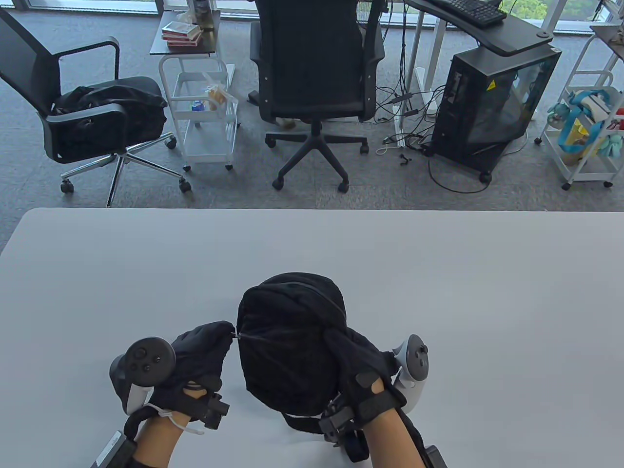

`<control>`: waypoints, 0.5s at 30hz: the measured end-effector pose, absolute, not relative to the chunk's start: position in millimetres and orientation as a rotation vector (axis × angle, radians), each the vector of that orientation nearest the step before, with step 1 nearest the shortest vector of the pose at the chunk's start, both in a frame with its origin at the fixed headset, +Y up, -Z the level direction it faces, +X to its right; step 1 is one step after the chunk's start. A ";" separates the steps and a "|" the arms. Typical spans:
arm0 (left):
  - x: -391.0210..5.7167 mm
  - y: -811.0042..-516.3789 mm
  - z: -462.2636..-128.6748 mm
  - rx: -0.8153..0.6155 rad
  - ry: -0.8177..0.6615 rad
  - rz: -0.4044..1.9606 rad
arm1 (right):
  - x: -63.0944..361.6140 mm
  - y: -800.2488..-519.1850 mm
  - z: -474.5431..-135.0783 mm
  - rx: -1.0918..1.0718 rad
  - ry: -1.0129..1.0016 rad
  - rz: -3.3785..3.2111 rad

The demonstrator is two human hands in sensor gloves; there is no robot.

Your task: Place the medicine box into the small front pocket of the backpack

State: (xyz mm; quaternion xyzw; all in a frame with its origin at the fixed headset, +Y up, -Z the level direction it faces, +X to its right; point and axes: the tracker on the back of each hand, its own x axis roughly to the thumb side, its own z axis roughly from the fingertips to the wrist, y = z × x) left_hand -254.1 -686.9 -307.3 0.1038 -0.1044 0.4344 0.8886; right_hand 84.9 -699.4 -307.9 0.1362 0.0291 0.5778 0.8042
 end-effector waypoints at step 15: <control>-257.3 -685.4 -304.1 0.195 -0.197 0.899 | 109.7 -749.3 -330.8 0.018 0.190 1.277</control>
